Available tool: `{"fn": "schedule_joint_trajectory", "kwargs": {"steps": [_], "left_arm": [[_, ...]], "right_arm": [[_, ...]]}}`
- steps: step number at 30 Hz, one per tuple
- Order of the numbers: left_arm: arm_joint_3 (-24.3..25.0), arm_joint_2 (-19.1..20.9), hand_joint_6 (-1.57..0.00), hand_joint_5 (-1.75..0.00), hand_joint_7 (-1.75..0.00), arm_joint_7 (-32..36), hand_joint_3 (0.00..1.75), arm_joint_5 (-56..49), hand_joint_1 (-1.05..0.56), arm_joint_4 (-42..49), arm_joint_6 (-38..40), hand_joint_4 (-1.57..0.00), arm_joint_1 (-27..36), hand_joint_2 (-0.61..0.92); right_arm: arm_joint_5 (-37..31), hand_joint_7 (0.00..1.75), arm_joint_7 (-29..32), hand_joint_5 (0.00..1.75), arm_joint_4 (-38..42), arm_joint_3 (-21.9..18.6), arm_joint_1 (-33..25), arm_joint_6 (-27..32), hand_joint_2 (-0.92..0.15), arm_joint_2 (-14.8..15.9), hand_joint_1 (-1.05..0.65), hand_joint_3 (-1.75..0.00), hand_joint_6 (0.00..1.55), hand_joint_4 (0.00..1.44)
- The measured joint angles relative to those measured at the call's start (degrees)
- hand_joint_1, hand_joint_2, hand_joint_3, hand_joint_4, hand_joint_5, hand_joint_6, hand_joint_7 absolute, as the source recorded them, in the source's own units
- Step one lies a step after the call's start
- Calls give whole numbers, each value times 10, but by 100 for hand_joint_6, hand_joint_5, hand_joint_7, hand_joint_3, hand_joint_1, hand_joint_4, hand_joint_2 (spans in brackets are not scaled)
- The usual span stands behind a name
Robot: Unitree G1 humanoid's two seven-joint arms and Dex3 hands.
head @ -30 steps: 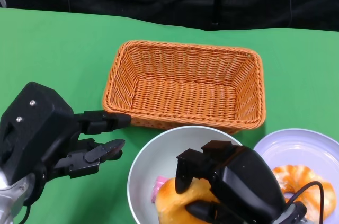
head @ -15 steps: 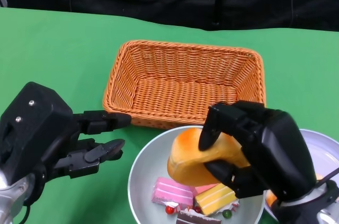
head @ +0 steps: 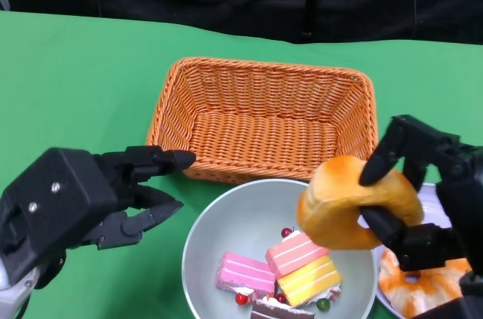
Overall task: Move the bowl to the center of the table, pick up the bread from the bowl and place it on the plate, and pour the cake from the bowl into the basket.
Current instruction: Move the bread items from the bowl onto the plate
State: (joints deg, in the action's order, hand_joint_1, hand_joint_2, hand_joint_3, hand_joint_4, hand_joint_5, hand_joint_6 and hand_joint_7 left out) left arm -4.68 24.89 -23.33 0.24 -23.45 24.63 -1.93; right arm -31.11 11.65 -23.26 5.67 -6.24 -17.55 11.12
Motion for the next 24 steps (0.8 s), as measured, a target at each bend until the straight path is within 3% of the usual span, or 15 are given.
{"fn": "schedule_joint_trajectory", "kwargs": {"steps": [2, 6, 9, 16, 20, 21, 24], "left_arm": [[0, 2, -52, -67, -2, -2, 38, -5, -37, 2, -21, -39, 4, 92], [2, 31, -53, -69, -2, -33, 30, -11, -32, 8, -163, -37, 20, 92], [2, 38, -56, -71, -4, -38, 25, -18, -23, 28, -250, -38, 29, 92], [1, 48, -64, -88, -6, -12, 19, -109, -18, 149, -570, -35, 22, 82], [2, 53, -67, -94, -5, 19, 65, -152, -15, 219, -708, -33, -2, 51], [3, 54, -68, -89, -5, 28, 76, -165, -16, 235, -735, -36, -9, 43], [7, 56, -70, -83, -6, 49, 85, -197, -18, 267, -791, -40, -21, 36]], "right_arm": [[3, 167, -6, 175, -3, -6, -2, -1, -8, 0, -2, -175, 87, 107], [13, 166, -16, 175, -4, -64, -17, 19, -8, 12, -1, -175, 88, 107], [15, 166, -26, 175, -4, -82, -29, 39, -8, 13, -2, -175, 86, 106], [-13, 166, -31, 175, 13, -106, -34, 80, -7, 19, -1, -174, 84, 102], [-38, 168, -33, 175, 21, -117, -34, 116, -11, 25, -1, -167, 81, 101], [-40, 163, -42, 175, 21, -118, -34, 130, -17, 27, -2, -159, 81, 98], [-43, 157, -85, 175, 23, -119, -34, 184, -23, 37, -3, -153, 81, 94]]}}
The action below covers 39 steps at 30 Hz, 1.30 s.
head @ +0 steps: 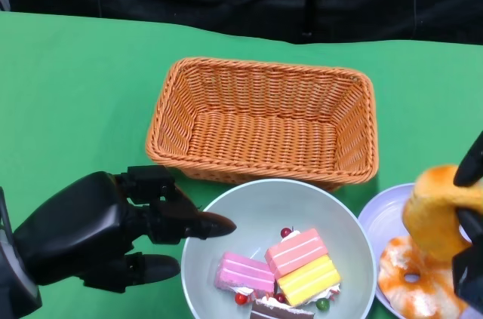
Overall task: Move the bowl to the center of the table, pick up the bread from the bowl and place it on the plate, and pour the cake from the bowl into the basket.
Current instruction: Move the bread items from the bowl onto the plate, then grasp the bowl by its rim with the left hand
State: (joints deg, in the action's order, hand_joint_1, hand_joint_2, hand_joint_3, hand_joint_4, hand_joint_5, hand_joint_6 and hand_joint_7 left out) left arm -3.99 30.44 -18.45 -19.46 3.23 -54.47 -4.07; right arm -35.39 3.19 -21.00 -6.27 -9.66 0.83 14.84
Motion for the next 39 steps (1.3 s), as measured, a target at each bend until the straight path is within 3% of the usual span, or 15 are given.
{"fn": "schedule_joint_trajectory", "kwargs": {"steps": [5, 6, 7, 8, 9, 10, 13, 19, 29, 33, 35, 36, 39], "left_arm": [[1, 0, -70, -81, -6, 18, 88, -16, -18, 23, -28, -41, -9, 35], [1, 0, -70, -81, -6, 20, 88, -16, -18, 24, -29, -41, -10, 34], [1, 0, -70, -81, -6, 20, 88, -17, -18, 26, -31, -41, -11, 33], [1, 0, -70, -81, -6, 21, 87, -21, -17, 27, -33, -41, -13, 33], [0, 0, -71, -81, -6, 22, 87, -25, -17, 28, -36, -41, -14, 33], [0, 0, -71, -81, -5, 23, 87, -28, -17, 28, -38, -41, -14, 33], [-2, 0, -70, -81, -5, 26, 85, -36, -17, 30, -44, -41, -14, 33], [-2, 1, -70, -79, -5, 29, 81, -52, -19, 30, -49, -42, -16, 36], [-2, 8, -70, -76, -3, 30, 78, -57, -19, 31, -61, -42, -16, 40], [8, 13, -68, -75, -2, 54, 76, -97, -29, 37, -101, -38, -20, 41], [18, 15, -70, -75, -2, 73, 62, -132, -33, 44, -129, -37, -31, 52], [22, 17, -70, -73, -2, 85, 43, -153, -35, 49, -144, -36, -39, 61], [28, 22, -72, -72, -2, 120, 17, -218, -38, 68, -188, -38, -56, 72]], "right_arm": [[0, 156, -17, 175, -1, 0, 0, 27, -24, 5, -3, -151, 81, 93], [0, 140, -17, 159, -2, 1, 0, 28, -29, 5, -9, -138, 68, 80], [-2, 92, -37, 111, -7, 3, 1, 44, -53, 10, -23, -84, 49, 59], [-5, 56, -76, 75, -11, 7, 3, 71, -71, 24, -31, -46, 46, 54], [-9, 29, -124, 48, -12, 13, 5, 106, -84, 43, -39, -22, 43, 50], [-16, 20, -160, 38, -13, 18, 4, 136, -88, 58, -42, -14, 42, 49], [-41, 2, -235, 19, -32, 32, 4, 193, -92, 90, -69, -20, 16, 27], [-114, 0, -260, 18, -54, 64, 0, 209, -92, 132, -92, -34, 3, 23], [-168, 1, -232, 17, -56, 74, -16, 193, -92, 137, -93, -35, 4, 18], [-172, 2, -228, 19, -68, 74, -20, 190, -92, 137, -88, -33, 4, 19], [-174, 2, -227, 20, -78, 74, -21, 188, -92, 136, -86, -33, 4, 19], [-175, 2, -228, 21, -83, 74, -22, 190, -92, 134, -85, -33, 4, 19], [-175, 2, -235, 22, -104, 74, -25, 199, -92, 124, -83, -33, 5, 19]]}}
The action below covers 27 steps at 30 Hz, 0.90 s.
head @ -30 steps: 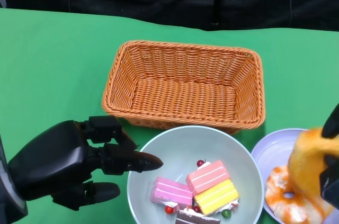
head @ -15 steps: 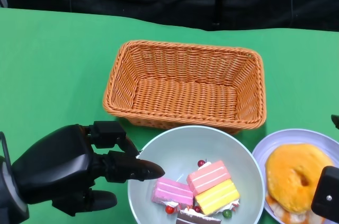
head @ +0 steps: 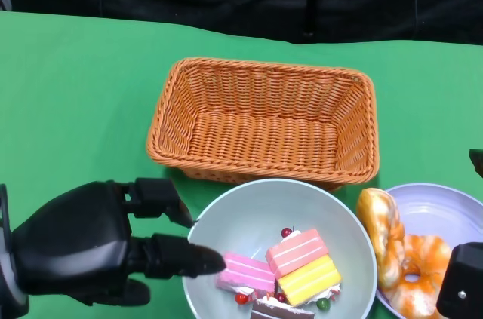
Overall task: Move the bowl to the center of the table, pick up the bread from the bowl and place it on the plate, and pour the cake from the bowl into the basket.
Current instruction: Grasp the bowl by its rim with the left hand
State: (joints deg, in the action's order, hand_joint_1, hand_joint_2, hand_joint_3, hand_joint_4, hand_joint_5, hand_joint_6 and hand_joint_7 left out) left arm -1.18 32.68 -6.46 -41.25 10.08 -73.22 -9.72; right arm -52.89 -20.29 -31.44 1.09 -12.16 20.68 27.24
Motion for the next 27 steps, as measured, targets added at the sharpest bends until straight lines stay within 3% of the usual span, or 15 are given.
{"fn": "schedule_joint_trajectory", "kwargs": {"steps": [2, 7, 15, 18, 21, 27], "left_arm": [[0, -1, -74, -71, -2, 29, 8, -49, -42, 13, -25, -43, -14, 78], [-9, -4, -75, -71, -2, 106, 5, -152, -48, 30, -59, -44, -53, 90], [-56, 11, -74, -72, -1, 177, 5, -224, -50, 28, -39, -42, -70, 92], [-97, 20, -70, -71, 0, 230, 2, -288, -52, 24, -22, -42, -90, 89], [-154, 28, -72, -85, -1, 285, 0, -348, -53, 25, 7, -37, -113, 86], [-250, 45, -83, -98, -7, 384, 0, -401, -47, 46, 73, -48, -148, 84]], "right_arm": [[0, 3, -3, 24, -19, -2, -7, 5, -92, -8, -80, -34, 6, 20], [1, 3, -8, 27, -61, -10, -28, 11, -92, -26, -77, -33, 7, 22], [13, 3, -9, 29, -100, -26, -49, 10, -92, -49, -76, -33, 7, 22], [22, 4, -9, 32, -134, -31, -71, 6, -92, -63, -70, -35, 8, 23], [26, 4, -9, 34, -175, -33, -88, -2, -92, -79, -68, -36, 9, 23], [36, 7, -13, 56, -205, -37, -95, -2, -92, -101, -66, -33, 10, 15]]}}
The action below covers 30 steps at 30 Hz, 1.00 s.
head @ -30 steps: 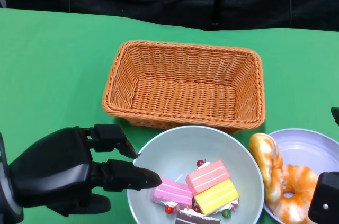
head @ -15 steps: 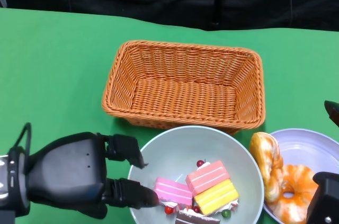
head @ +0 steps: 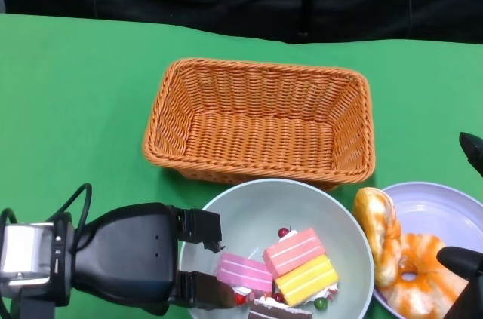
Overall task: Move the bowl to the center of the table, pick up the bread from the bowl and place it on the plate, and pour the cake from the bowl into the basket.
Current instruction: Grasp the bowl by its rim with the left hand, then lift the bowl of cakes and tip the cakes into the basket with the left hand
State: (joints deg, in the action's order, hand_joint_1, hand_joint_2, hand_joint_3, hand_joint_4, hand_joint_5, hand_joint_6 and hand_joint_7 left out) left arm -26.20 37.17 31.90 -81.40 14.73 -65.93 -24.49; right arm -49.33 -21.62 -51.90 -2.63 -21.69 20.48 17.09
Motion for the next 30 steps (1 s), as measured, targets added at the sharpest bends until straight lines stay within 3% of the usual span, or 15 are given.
{"fn": "schedule_joint_trajectory", "kwargs": {"steps": [4, 10, 13, 14, 16, 18, 22, 23, 26, 27, 30], "left_arm": [[-77, 5, -85, -99, -7, 59, 0, -43, -46, 33, 45, -46, -34, 83], [-185, -11, -105, -116, -16, 184, 0, -79, -41, 114, 103, -62, -100, 83], [-228, -18, -106, -120, -16, 218, 0, -88, -40, 143, 125, -62, -117, 83], [-243, -20, -107, -138, -23, 230, 0, -91, -42, 154, 130, -59, -122, 84], [-274, -31, -98, -150, -45, 261, 0, -98, -43, 182, 142, -57, -135, 85], [-306, -46, -94, -169, -75, 315, 0, -111, -46, 209, 162, -74, -149, 86], [-344, -62, -87, -174, -101, 420, 1, -114, -46, 234, 195, -86, -168, 88], [-347, -60, -85, -175, -113, 428, 1, -111, -43, 234, 196, -89, -171, 90], [-350, -48, -82, -175, -121, 439, 1, -101, -41, 227, 191, -91, -171, 91], [-350, -40, -78, -175, -133, 439, 6, -95, -39, 220, 187, -92, -169, 91], [-334, 9, -77, -175, -141, 420, 8, -56, -36, 159, 157, -92, -164, 90]], "right_arm": [[11, 9, 1, 66, -19, -4, 3, -7, -92, -15, -65, -32, 13, 16], [24, 12, 13, 70, -31, -9, 6, -16, -92, -40, -63, -30, 17, 13], [26, 12, 16, 71, -32, -12, 6, -22, -92, -45, -63, -30, 17, 13], [29, 14, 19, 73, -32, -13, 5, -23, -92, -49, -61, -28, 20, 14], [40, 14, 28, 74, -35, -14, 5, -27, -92, -63, -60, -27, 21, 15], [52, 17, 41, 77, -36, -14, 5, -37, -92, -73, -57, -26, 25, 18], [67, 20, 62, 81, -37, -15, 4, -58, -92, -87, -55, -25, 29, 22], [70, 21, 65, 82, -38, -15, 3, -62, -92, -88, -54, -25, 31, 25], [74, 22, 69, 83, -39, -17, -2, -64, -92, -93, -53, -25, 32, 27], [76, 24, 71, 85, -39, -17, -2, -66, -92, -95, -52, -24, 35, 30], [92, 26, 84, 88, -41, -17, -10, -75, -92, -109, -51, -25, 39, 33]]}}
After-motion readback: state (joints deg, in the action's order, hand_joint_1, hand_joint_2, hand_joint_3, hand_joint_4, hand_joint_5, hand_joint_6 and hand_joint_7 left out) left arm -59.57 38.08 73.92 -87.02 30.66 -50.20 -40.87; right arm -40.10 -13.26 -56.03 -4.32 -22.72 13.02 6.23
